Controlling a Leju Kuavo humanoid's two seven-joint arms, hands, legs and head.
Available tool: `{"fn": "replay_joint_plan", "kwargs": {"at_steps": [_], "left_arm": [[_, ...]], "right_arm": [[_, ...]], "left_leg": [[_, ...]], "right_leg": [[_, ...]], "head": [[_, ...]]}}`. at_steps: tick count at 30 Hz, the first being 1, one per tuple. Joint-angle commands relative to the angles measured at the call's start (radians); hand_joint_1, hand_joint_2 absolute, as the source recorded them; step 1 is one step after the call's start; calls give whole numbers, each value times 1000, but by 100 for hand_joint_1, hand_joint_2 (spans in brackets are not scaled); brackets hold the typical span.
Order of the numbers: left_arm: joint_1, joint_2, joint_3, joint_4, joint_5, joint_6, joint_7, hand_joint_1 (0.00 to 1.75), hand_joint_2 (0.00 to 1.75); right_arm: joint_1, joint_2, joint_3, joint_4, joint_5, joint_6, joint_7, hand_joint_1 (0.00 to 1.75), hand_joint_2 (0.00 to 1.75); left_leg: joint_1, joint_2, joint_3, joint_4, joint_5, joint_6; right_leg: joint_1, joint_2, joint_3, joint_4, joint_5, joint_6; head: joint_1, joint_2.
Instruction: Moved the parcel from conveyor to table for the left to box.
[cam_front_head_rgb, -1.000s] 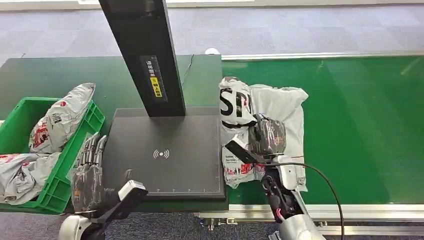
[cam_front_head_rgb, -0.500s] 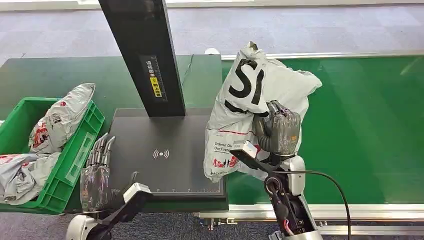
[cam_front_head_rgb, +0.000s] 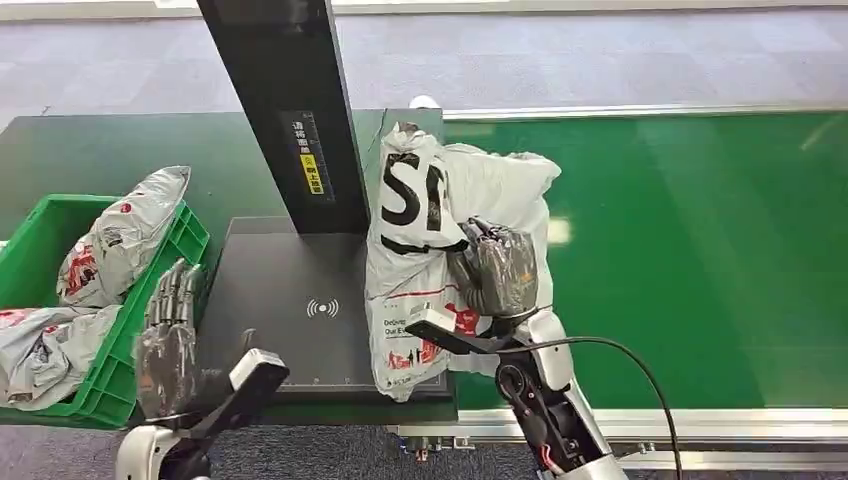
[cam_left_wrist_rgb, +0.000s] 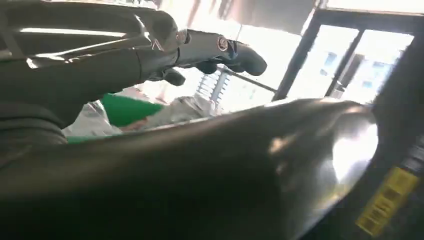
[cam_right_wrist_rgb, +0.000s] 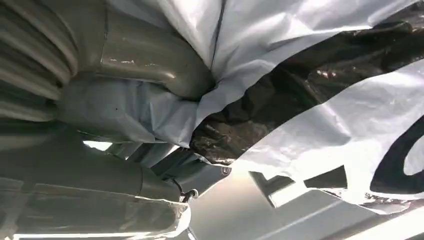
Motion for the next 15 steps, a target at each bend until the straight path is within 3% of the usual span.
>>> {"fn": "replay_joint_plan", "kwargs": {"at_steps": [1, 5, 6, 15], "left_arm": [[83, 15, 216, -73, 5, 18, -12, 0, 0], [87, 15, 221, -78, 11, 24, -19, 0, 0], [52, 12, 206, -53, 40, 14, -48, 0, 0], [-5, 0, 140, 12, 27, 5, -57, 0, 0]], "right_arm": [[-40, 9, 29, 140, -3, 13, -15, 175, 175], [-43, 11, 31, 144, -1, 13, -17, 175, 175], [-96, 18, 77, 210, 13, 64, -22, 175, 175], [-87, 11, 177, 249, 72, 146, -51, 175, 175]], "left_leg": [[2, 4, 3, -2, -1, -2], [2, 5, 4, -3, -1, -2], [2, 4, 3, -2, -1, -2], [2, -3, 4, -5, 2, -2]], "right_leg": [[2, 3, 2, -3, 1, -1], [2, 3, 3, -3, 1, -2], [2, 3, 2, -3, 1, -2], [3, -5, 5, -6, 1, -2]], "head": [[0, 0], [0, 0], [0, 0], [0, 0]]}}
